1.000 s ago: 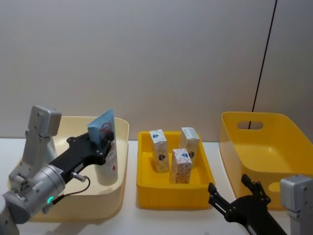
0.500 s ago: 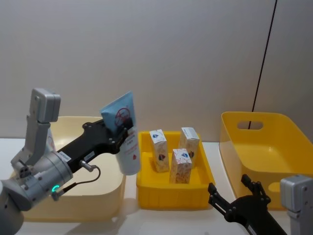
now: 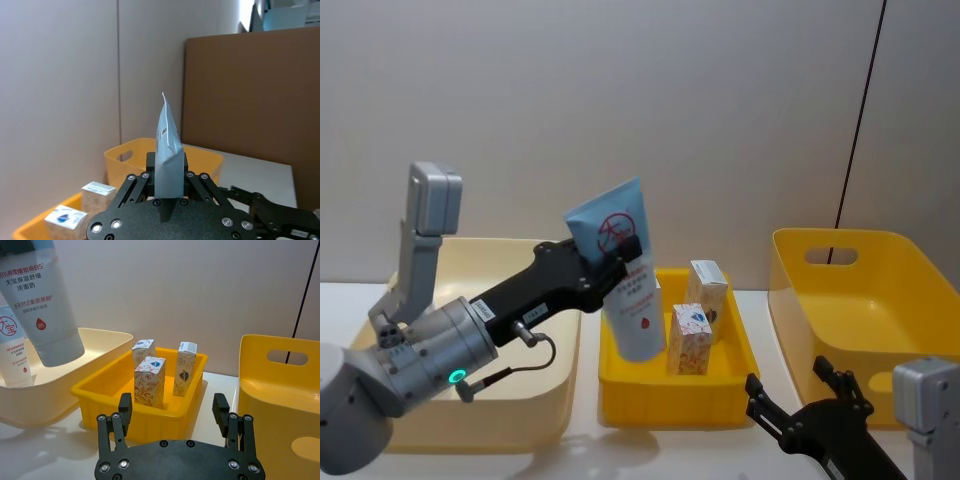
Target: Bimanual collaborative sorting of washing and personal care products
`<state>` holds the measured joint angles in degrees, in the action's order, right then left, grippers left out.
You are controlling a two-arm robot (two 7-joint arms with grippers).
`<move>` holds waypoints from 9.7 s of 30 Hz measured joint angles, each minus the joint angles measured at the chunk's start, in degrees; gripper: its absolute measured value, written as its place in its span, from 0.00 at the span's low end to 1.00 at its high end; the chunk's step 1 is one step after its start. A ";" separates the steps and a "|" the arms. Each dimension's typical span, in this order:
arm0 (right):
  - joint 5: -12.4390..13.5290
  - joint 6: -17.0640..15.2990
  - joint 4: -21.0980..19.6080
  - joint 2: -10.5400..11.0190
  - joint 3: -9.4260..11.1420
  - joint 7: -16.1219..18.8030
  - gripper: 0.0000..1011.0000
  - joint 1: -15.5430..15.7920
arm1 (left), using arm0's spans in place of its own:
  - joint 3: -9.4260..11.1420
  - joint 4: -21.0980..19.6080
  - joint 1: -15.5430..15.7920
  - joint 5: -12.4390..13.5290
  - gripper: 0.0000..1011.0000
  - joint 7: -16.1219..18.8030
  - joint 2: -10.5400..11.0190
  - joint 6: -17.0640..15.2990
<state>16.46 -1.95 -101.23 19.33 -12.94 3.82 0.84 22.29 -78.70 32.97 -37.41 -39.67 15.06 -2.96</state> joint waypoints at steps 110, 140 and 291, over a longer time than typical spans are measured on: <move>-14.75 -1.96 22.22 -14.73 -13.90 2.17 0.67 -23.67 | 3.26 0.69 0.30 5.93 0.23 10.03 0.74 1.80; -16.67 -3.01 20.71 -14.58 -9.16 -3.88 0.59 -22.04 | 3.27 0.69 0.30 5.93 0.99 10.03 0.73 1.80; -16.81 -0.43 18.34 -15.25 12.54 -11.99 0.99 -23.83 | 3.27 0.53 0.07 6.17 0.99 10.35 0.80 1.80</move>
<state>-0.35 -2.38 -82.89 4.09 -0.40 -8.16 -22.99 25.56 -78.17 33.04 -31.25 -29.32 15.86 -1.16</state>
